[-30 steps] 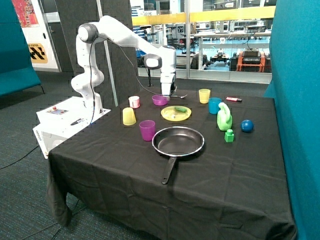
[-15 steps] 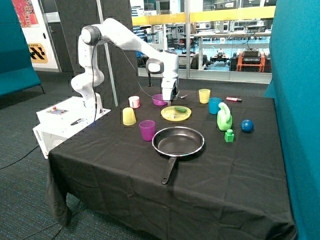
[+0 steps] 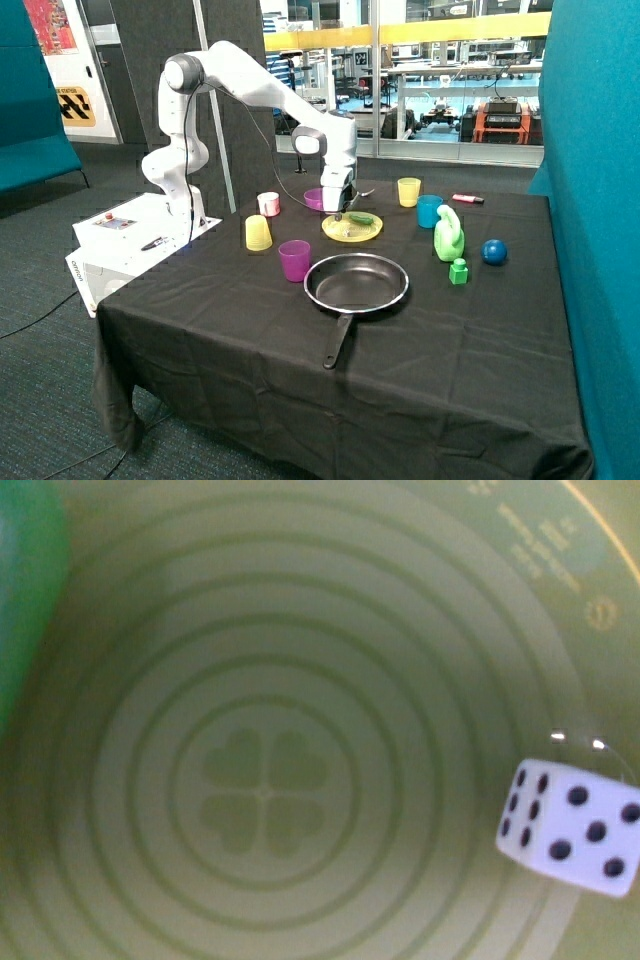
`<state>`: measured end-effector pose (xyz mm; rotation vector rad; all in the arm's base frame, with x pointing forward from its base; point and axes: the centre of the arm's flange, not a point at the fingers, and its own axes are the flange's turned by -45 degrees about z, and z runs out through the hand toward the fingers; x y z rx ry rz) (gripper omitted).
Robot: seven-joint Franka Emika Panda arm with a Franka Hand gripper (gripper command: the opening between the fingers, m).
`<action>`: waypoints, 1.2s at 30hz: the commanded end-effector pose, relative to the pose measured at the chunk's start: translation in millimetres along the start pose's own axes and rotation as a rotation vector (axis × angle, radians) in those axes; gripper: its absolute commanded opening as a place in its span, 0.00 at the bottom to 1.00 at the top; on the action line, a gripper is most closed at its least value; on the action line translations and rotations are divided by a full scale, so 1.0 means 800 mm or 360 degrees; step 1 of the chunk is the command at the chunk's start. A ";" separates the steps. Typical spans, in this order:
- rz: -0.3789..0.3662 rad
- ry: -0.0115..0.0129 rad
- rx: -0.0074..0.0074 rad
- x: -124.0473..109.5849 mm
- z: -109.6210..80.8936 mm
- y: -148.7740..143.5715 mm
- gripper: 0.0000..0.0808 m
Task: Roll the dices in the bowl
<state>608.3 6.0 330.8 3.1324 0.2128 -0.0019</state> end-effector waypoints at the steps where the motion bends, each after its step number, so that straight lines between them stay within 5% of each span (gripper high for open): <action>1: 0.0014 0.00021 0.00031 0.003 0.014 0.008 0.48; 36: 0.0001 0.00021 0.00030 0.017 0.051 0.000 0.48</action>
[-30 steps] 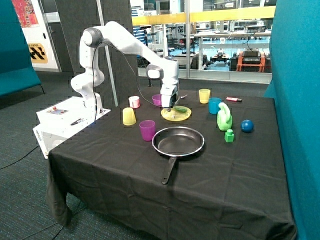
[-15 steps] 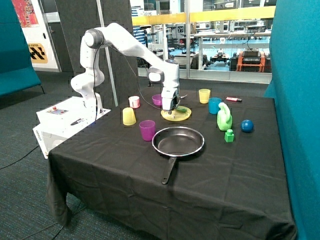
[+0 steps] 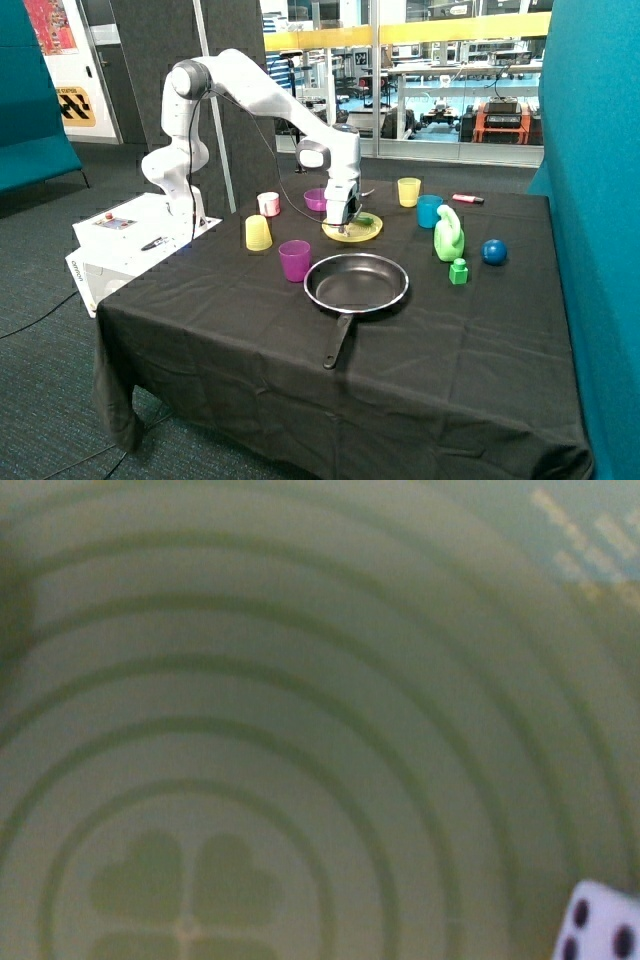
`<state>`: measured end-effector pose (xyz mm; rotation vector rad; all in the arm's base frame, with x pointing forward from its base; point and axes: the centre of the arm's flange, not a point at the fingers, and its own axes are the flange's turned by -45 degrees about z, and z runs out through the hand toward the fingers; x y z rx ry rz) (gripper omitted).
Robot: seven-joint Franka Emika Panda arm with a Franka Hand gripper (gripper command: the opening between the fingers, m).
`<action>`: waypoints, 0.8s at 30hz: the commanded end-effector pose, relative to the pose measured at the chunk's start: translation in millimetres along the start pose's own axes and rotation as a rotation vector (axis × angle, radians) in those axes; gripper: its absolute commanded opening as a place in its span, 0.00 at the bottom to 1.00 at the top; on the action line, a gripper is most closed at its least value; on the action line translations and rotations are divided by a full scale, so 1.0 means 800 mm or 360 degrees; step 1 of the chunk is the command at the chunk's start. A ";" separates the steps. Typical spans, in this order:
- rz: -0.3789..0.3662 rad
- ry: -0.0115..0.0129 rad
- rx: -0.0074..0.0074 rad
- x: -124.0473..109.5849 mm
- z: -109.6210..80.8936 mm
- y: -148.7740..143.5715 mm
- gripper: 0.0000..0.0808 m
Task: Roll the dices in the bowl
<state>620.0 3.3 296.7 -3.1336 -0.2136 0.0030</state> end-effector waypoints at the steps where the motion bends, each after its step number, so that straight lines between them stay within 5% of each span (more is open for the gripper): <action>1: 0.0002 0.00030 -0.00013 0.003 0.008 -0.005 0.48; 24: 0.0010 0.00030 -0.00013 0.001 0.014 -0.006 0.46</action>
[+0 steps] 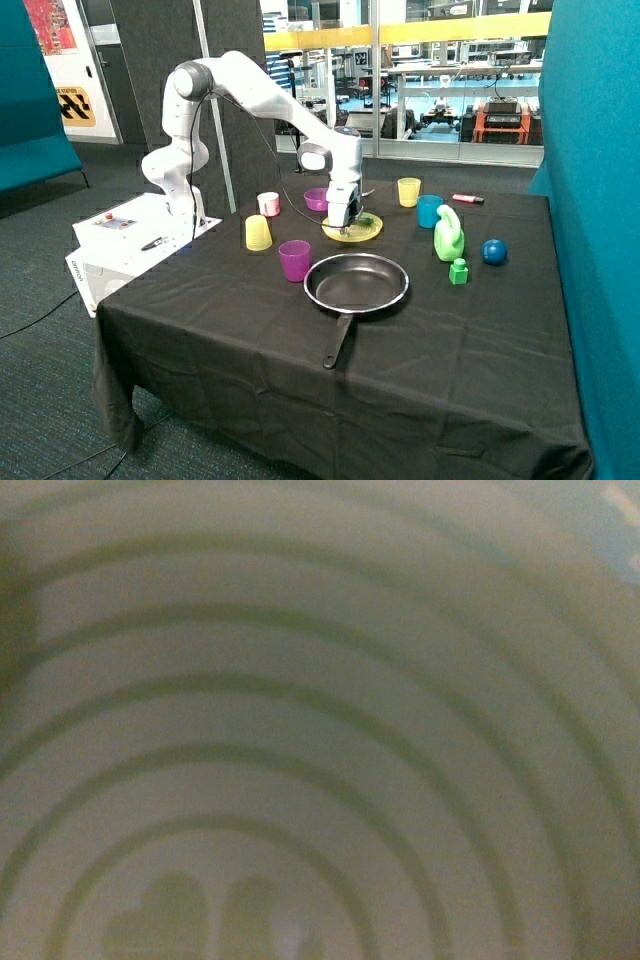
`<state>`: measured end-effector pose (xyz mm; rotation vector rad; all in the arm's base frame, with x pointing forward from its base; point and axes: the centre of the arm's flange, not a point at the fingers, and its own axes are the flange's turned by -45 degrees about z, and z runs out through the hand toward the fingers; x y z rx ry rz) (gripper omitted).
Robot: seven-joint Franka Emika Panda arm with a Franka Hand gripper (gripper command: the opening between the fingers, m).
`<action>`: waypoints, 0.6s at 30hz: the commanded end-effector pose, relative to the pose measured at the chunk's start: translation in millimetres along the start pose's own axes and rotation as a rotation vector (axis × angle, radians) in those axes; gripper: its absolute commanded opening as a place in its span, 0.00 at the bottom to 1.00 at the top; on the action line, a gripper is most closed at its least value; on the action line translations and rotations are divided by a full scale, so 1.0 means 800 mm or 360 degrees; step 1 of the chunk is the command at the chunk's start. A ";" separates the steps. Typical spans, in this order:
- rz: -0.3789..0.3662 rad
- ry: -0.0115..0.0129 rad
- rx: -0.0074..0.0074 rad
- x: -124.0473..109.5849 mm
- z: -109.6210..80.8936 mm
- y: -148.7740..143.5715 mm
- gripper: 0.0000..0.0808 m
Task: Roll the dices in the bowl
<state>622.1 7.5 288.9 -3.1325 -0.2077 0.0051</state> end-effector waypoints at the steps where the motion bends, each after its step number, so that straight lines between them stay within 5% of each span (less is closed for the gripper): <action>1: 0.0005 0.00049 -0.00038 -0.002 0.005 -0.001 0.46; 18: -0.0009 0.00049 -0.00038 0.011 0.015 -0.007 0.45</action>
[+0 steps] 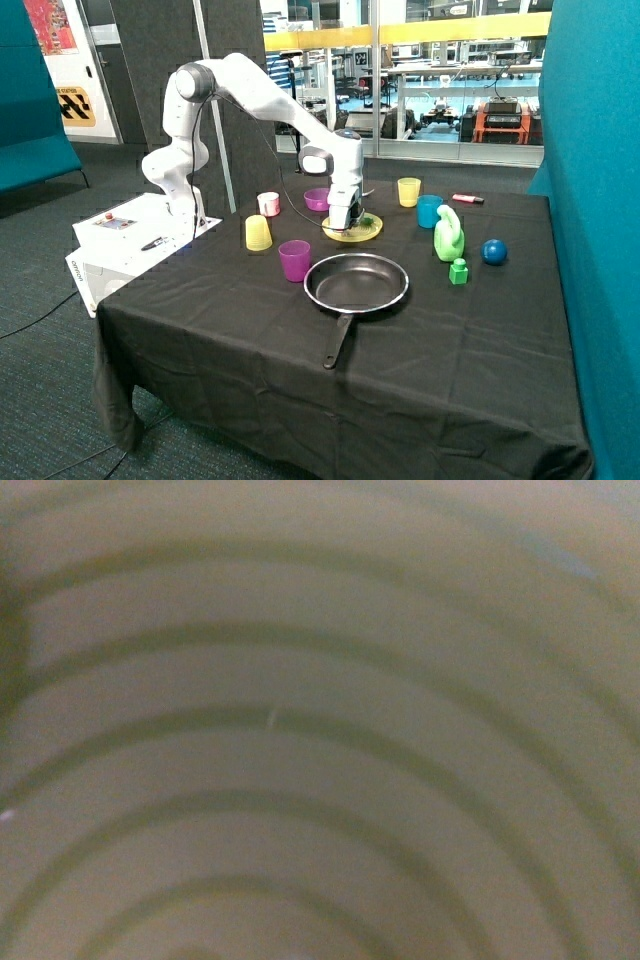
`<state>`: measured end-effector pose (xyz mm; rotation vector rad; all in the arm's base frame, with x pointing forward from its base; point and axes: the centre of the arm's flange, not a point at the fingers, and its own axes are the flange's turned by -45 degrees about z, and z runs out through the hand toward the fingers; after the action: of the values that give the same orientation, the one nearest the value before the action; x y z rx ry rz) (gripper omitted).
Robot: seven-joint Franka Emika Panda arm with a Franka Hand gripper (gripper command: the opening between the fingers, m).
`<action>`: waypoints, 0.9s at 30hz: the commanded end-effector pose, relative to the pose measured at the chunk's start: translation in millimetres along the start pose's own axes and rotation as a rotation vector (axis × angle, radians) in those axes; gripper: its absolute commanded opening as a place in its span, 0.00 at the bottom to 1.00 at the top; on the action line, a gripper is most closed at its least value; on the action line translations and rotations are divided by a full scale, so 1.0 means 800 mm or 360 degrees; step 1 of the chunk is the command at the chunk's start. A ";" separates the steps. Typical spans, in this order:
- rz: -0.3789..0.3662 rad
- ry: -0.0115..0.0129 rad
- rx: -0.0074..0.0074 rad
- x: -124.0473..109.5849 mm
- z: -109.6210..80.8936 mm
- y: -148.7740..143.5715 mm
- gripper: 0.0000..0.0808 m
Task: Roll the dices in the bowl
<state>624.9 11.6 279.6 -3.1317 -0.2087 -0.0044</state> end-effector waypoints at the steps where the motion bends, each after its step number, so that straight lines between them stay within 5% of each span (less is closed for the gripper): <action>1: -0.0011 -0.00047 -0.00043 0.008 0.003 -0.002 0.45; 15: -0.0008 -0.00047 -0.00044 0.008 0.005 0.002 0.40; 19: -0.0012 -0.00047 -0.00043 0.005 0.004 0.002 0.29; 22: -0.0013 -0.00047 -0.00043 0.003 0.004 0.003 0.06; 27: 0.0009 -0.00047 -0.00044 0.000 0.003 0.006 0.00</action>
<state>630.5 10.6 275.6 -3.1355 -0.2125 0.0008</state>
